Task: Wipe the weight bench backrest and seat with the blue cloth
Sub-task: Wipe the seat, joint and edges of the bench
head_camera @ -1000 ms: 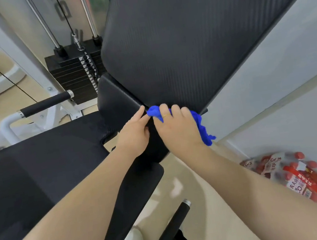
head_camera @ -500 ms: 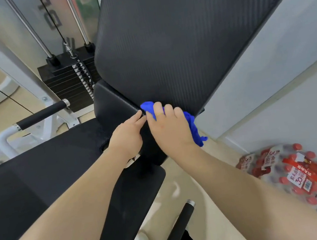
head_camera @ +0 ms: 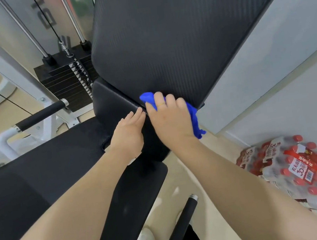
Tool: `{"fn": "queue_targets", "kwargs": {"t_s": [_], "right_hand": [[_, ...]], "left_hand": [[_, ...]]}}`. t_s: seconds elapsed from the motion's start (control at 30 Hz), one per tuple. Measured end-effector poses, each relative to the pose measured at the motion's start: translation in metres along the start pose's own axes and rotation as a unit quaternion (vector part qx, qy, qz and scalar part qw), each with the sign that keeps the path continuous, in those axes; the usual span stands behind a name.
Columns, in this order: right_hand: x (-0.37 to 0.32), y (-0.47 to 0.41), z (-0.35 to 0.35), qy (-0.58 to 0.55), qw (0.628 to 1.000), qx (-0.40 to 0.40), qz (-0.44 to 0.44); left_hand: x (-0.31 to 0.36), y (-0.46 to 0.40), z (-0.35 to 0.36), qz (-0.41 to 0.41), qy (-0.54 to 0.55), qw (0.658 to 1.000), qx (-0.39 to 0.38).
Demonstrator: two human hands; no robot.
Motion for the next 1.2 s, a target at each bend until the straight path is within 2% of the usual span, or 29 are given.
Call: {"fn": "queue_targets", "kwargs": {"t_s": [0.1, 0.17, 0.2, 0.3, 0.37, 0.43, 0.53, 0.57, 0.6, 0.63, 0.67, 0.7, 0.73, 0.77, 0.83, 0.9, 0.93, 0.97, 1.03, 1.1, 1.17, 1.2], "right_hand": [[-0.027, 0.025, 0.018, -0.038, 0.994, -0.072, -0.079], [-0.038, 0.063, 0.040, -0.105, 0.965, -0.191, -0.145], [-0.038, 0.080, 0.045, -0.129, 0.959, -0.214, -0.135], [-0.024, 0.109, 0.059, -0.205, 0.949, -0.241, -0.020], [-0.028, 0.118, 0.075, -0.301, 0.908, -0.290, 0.016], [-0.032, 0.122, 0.083, -0.387, 0.874, -0.285, 0.077], [-0.033, 0.143, 0.095, -0.440, 0.836, -0.266, 0.191], [-0.033, 0.152, 0.102, -0.462, 0.801, -0.290, 0.248], [-0.032, 0.160, 0.111, -0.488, 0.746, -0.326, 0.315], [-0.031, 0.165, 0.121, -0.521, 0.665, -0.361, 0.395], [-0.035, 0.169, 0.136, -0.561, 0.557, -0.398, 0.465], [-0.044, 0.169, 0.145, -0.595, 0.445, -0.430, 0.512], [-0.056, 0.167, 0.153, -0.623, 0.350, -0.448, 0.537], [-0.068, 0.164, 0.160, -0.649, 0.276, -0.444, 0.553], [-0.089, 0.156, 0.172, -0.696, 0.154, -0.382, 0.588], [-0.096, 0.149, 0.172, -0.711, 0.073, -0.339, 0.611], [-0.096, 0.148, 0.172, -0.715, 0.049, -0.332, 0.613], [-0.094, 0.149, 0.171, -0.715, 0.042, -0.330, 0.615], [-0.082, 0.150, 0.165, -0.723, 0.076, -0.347, 0.593], [-0.066, 0.150, 0.161, -0.747, 0.073, -0.340, 0.567], [-0.054, 0.148, 0.160, -0.745, 0.089, -0.348, 0.562], [-0.053, 0.147, 0.163, -0.736, 0.117, -0.354, 0.565]], "left_hand": [[-0.005, 0.002, -0.001, 0.016, -0.043, 0.999, -0.017], [-0.009, 0.007, 0.001, 0.005, -0.031, 0.999, -0.014], [-0.009, 0.010, 0.003, -0.011, 0.000, 1.000, 0.001], [-0.004, 0.016, 0.014, -0.070, 0.125, 0.988, 0.057], [0.000, 0.016, 0.033, -0.096, 0.179, 0.978, 0.040], [0.003, 0.015, 0.043, -0.101, 0.185, 0.977, 0.021], [0.006, 0.016, 0.044, -0.108, 0.160, 0.981, 0.029], [0.006, 0.015, 0.042, -0.108, 0.146, 0.983, 0.033], [0.007, 0.014, 0.042, -0.107, 0.134, 0.985, 0.032], [0.008, 0.014, 0.042, -0.106, 0.140, 0.984, 0.034], [0.009, 0.011, 0.044, -0.110, 0.158, 0.980, 0.041], [0.010, 0.010, 0.044, -0.113, 0.177, 0.976, 0.055], [0.010, 0.009, 0.047, -0.118, 0.178, 0.974, 0.071], [0.010, 0.007, 0.047, -0.121, 0.161, 0.976, 0.086], [0.011, 0.005, 0.044, -0.109, 0.118, 0.980, 0.114], [0.010, 0.002, 0.038, -0.100, 0.112, 0.980, 0.128], [0.010, 0.001, 0.037, -0.100, 0.113, 0.980, 0.127], [0.012, 0.001, 0.036, -0.104, 0.112, 0.980, 0.124], [0.015, -0.001, 0.033, -0.110, 0.098, 0.981, 0.123], [0.016, -0.001, 0.032, -0.114, 0.083, 0.982, 0.122], [0.015, -0.001, 0.032, -0.115, 0.075, 0.983, 0.123], [0.015, -0.001, 0.032, -0.115, 0.075, 0.983, 0.124]]}}
Point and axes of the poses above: each hand's wrist, its own y-axis away from the middle knuckle, its own z-axis out of the palm, x = y × z, the point moved 5 cm from there along -y, towards the middle knuckle, and after that the axes turned 12 degrees about y, right-handed, at the moved point
